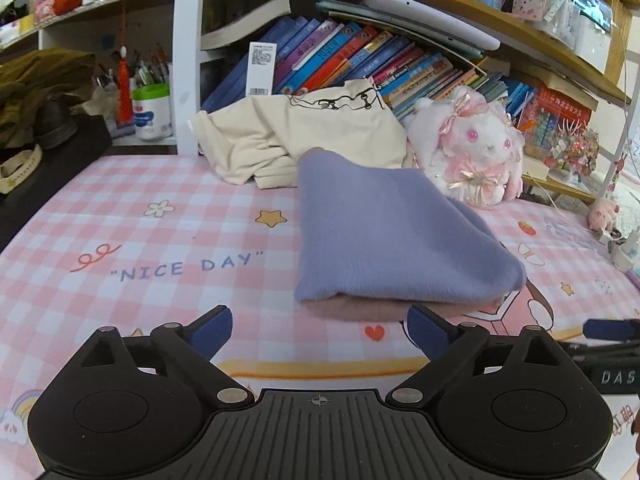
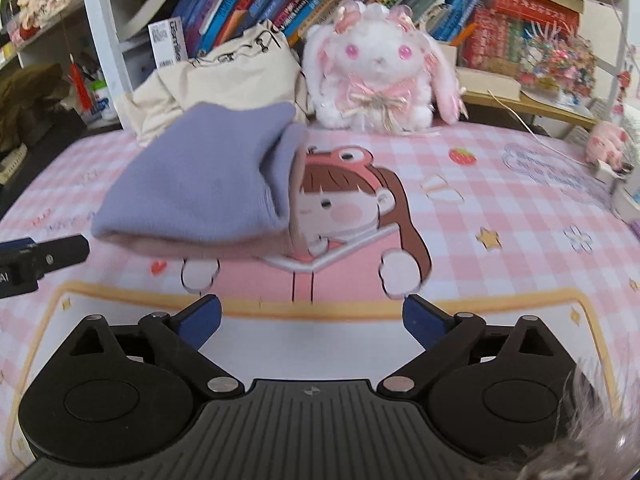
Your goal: Fold clothes
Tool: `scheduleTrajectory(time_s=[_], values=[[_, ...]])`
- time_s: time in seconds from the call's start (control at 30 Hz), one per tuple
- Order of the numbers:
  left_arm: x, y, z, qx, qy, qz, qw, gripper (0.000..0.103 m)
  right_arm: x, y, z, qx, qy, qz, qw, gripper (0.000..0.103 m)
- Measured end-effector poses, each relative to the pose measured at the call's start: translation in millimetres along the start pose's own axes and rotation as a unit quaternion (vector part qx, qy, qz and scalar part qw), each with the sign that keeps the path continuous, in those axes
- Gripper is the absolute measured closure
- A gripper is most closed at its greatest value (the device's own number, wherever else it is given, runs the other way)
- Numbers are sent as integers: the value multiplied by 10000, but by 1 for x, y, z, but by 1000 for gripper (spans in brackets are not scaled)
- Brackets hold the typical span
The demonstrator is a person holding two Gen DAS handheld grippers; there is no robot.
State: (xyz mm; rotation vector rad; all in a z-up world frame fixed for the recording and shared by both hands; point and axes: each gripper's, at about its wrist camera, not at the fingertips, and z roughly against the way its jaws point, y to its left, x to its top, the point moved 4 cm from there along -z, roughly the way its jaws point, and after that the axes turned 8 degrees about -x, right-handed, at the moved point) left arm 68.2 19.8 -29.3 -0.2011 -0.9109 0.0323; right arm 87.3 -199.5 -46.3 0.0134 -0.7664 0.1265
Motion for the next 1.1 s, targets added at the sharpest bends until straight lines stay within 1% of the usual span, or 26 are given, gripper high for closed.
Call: scheduleTrajectory(time_s=[0.13,0.27,0.47,0.6,1.1], values=[[-10,-8,6,185,0,-114,9998,4,-12,1,11,-117,-28,-50,9999,1],[-16,-16,7,208,90,-283,9993,2,-18,3,18,-80,-40,8,10000,0],[-18,-15,7,312,172,-200,9992,0,-19,-1,18,-183,-11,4,9998,0],[-20,-14,4,333,279,-170,9989,0,-20,-5,16,-288,39,-30,9996,0],[-20,-18,6,320,322,-218,9987,0,-21,-5,14,-239,99,20,9997,0]])
